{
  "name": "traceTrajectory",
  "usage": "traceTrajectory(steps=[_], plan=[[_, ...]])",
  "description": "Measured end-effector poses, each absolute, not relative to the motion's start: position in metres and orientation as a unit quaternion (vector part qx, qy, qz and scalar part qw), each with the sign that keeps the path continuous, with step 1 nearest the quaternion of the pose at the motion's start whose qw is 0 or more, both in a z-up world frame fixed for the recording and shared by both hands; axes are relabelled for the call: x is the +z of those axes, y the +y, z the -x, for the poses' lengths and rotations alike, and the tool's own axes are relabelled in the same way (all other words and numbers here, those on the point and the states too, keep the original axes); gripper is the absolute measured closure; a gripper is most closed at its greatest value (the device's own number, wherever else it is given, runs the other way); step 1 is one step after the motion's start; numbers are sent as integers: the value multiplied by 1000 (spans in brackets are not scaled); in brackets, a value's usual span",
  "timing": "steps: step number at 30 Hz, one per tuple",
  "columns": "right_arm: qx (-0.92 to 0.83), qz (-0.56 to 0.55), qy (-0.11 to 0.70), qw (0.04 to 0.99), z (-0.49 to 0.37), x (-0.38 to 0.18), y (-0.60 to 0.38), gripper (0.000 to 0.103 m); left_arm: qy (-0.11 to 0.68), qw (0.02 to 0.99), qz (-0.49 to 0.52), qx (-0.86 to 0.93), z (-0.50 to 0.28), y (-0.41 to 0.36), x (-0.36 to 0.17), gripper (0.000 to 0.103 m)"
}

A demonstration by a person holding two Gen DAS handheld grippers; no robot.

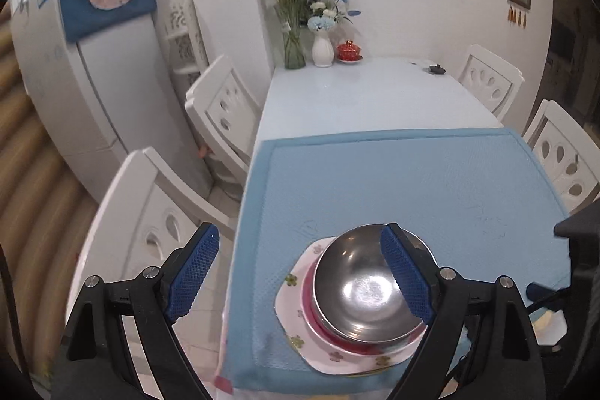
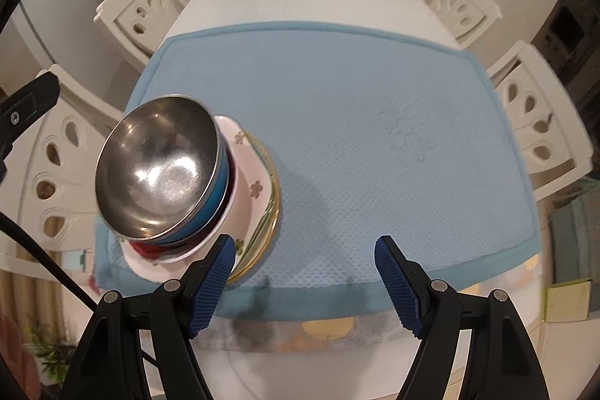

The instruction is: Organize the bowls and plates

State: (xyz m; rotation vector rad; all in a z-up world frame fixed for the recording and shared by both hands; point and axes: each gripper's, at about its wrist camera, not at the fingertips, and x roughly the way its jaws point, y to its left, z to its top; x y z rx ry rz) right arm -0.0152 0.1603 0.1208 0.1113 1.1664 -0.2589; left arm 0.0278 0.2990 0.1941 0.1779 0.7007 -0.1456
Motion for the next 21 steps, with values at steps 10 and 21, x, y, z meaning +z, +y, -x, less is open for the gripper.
traceTrajectory(steps=[10, 21], plan=[[-169, -80, 530, 827, 28, 134, 144, 28, 323, 936, -109, -91, -16, 288, 199, 15], [-153, -71, 522, 836, 36, 148, 139, 28, 321, 939, -95, -77, -9, 274, 214, 15]])
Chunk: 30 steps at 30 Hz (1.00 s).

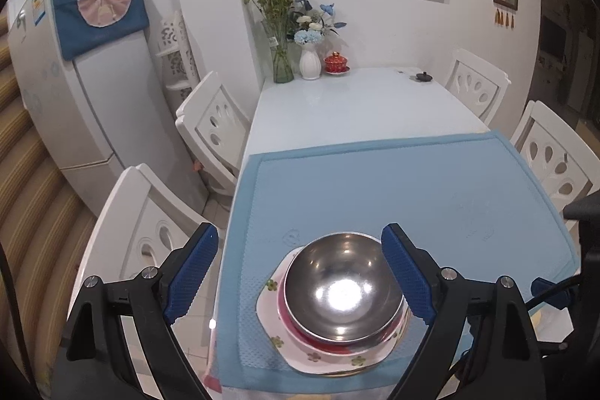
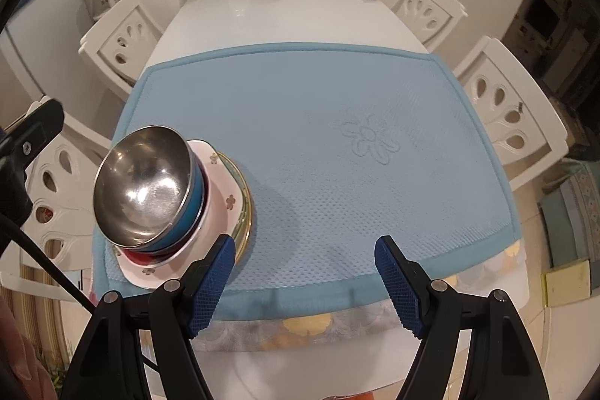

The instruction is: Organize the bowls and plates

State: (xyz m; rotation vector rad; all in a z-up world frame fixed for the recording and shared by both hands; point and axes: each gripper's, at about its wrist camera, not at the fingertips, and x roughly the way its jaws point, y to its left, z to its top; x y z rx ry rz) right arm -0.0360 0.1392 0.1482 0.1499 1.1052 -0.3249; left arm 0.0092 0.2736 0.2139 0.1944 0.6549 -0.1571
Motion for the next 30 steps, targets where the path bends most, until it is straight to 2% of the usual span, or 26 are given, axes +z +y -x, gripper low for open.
traceTrajectory(steps=[15, 23, 30], plan=[[-108, -37, 501, 858, 27, 167, 102, 28, 319, 942, -107, -6, -3, 237, 219, 15], [-90, -22, 494, 864, 21, 173, 84, 28, 348, 934, -75, 1, -10, 222, 222, 15], [-123, -3, 451, 884, 34, 191, 65, 28, 376, 924, -71, 19, -8, 216, 221, 15]])
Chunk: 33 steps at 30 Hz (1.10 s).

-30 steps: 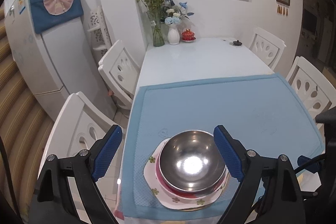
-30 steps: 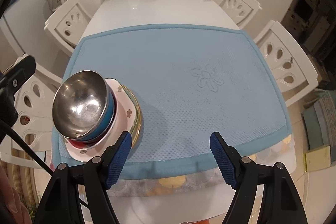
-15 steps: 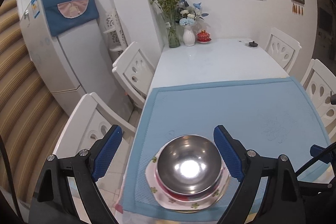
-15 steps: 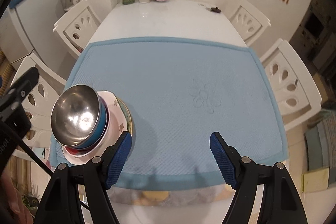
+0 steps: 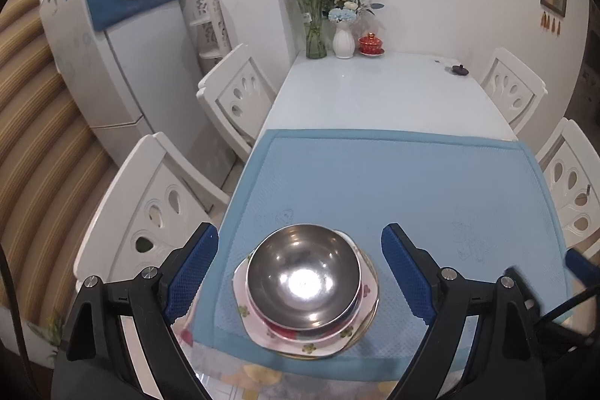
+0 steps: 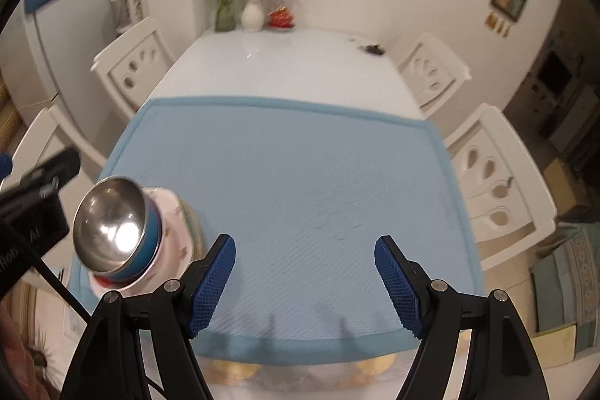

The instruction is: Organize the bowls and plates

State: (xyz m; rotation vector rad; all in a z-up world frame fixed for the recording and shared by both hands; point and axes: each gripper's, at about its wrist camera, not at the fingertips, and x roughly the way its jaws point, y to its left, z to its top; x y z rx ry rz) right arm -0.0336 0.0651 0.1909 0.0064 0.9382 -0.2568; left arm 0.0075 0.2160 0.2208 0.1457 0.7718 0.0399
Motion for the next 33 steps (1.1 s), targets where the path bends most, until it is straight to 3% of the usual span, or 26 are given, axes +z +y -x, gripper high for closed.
traceTrajectory(steps=[8, 23, 33], plan=[[-130, -57, 465, 874, 44, 181, 59, 28, 415, 906, -79, -5, -2, 220, 200, 15], [-130, -142, 482, 855, 55, 143, 113, 28, 412, 898, -154, -5, -1, 275, 182, 15], [-169, -113, 477, 855, 66, 159, 141, 28, 403, 903, -139, -59, 1, 283, 183, 15]])
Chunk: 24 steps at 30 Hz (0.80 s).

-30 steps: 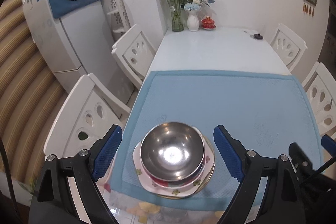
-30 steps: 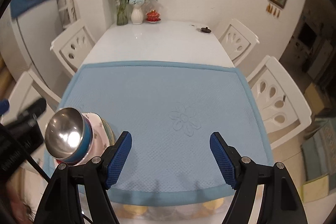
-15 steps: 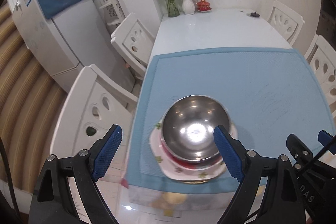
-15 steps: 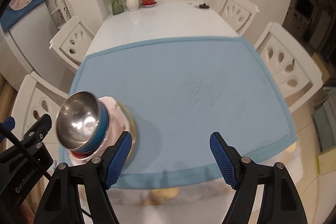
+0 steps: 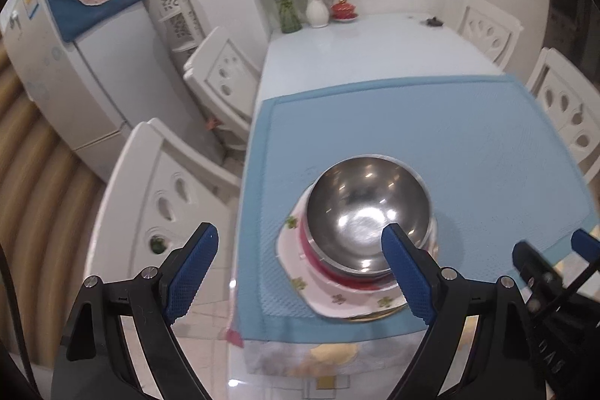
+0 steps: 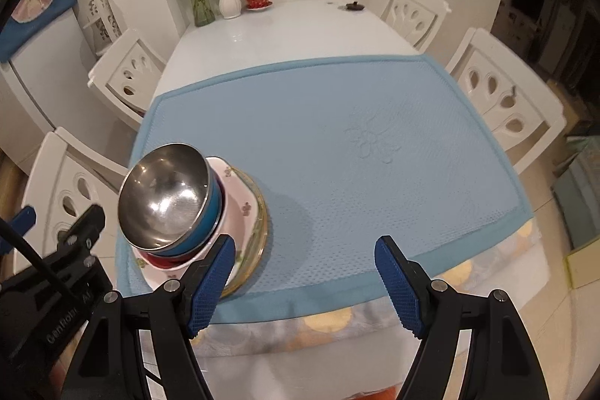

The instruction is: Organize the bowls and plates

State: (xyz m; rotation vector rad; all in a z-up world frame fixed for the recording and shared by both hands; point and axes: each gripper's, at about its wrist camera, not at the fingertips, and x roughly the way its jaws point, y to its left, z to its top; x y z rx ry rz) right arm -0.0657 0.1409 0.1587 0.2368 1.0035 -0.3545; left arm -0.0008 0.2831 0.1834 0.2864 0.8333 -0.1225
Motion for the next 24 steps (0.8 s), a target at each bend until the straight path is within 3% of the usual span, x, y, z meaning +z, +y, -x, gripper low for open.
traceTrajectory(steps=[24], plan=[[-162, -107, 501, 843, 45, 159, 120, 28, 417, 901, -113, -49, -15, 264, 184, 15]])
